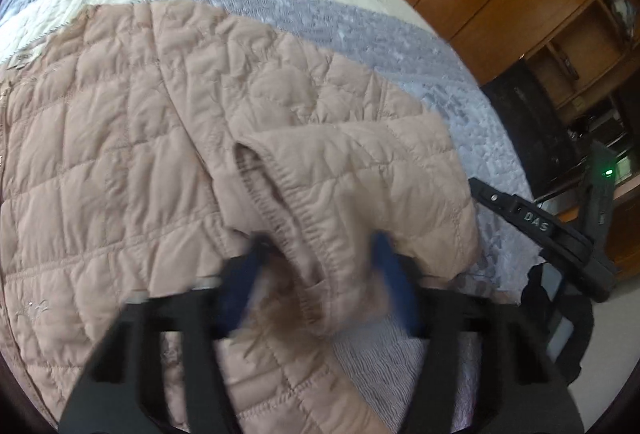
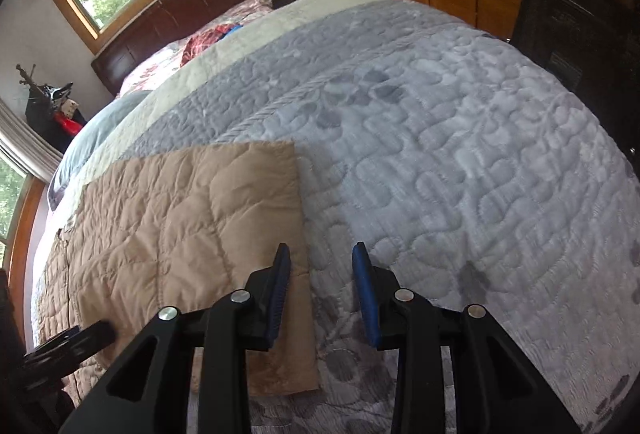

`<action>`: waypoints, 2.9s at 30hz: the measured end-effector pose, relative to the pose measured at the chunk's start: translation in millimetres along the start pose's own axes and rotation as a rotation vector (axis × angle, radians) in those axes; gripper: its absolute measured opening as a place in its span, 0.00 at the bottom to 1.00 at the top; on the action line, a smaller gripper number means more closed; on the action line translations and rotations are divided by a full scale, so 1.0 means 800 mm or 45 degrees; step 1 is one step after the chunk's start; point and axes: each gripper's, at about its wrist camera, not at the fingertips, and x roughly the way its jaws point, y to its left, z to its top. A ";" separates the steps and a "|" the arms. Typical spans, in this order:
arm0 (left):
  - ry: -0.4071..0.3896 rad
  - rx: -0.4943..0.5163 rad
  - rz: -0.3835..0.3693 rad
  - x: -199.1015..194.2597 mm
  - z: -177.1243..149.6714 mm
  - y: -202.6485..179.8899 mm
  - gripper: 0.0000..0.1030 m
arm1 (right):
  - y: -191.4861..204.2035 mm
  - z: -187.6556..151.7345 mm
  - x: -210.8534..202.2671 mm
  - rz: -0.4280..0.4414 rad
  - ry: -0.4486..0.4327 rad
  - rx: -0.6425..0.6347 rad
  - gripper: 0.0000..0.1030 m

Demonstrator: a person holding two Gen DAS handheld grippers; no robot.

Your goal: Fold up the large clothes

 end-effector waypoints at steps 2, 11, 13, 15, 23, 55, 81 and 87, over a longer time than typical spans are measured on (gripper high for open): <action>0.001 -0.031 -0.022 0.000 0.000 0.006 0.19 | 0.004 -0.002 -0.005 0.011 -0.007 -0.002 0.32; -0.232 -0.075 0.008 -0.093 -0.013 0.064 0.05 | 0.019 -0.005 -0.010 0.268 0.000 0.031 0.32; -0.289 -0.089 0.052 -0.119 -0.016 0.084 0.05 | 0.029 -0.008 -0.003 0.306 0.020 0.018 0.32; -0.316 -0.112 0.076 -0.142 -0.020 0.110 0.05 | 0.042 -0.014 0.004 0.373 0.051 0.002 0.32; -0.409 -0.217 0.218 -0.213 -0.032 0.205 0.05 | 0.113 -0.045 0.028 0.573 0.183 -0.108 0.32; -0.431 -0.344 0.555 -0.253 -0.047 0.334 0.40 | 0.248 -0.059 -0.012 0.350 0.088 -0.474 0.40; -0.181 -0.254 0.513 -0.135 -0.028 0.291 0.44 | 0.370 -0.121 0.076 0.147 0.225 -0.621 0.41; -0.298 -0.305 0.406 -0.233 -0.065 0.309 0.65 | 0.334 -0.115 -0.001 0.359 0.172 -0.550 0.45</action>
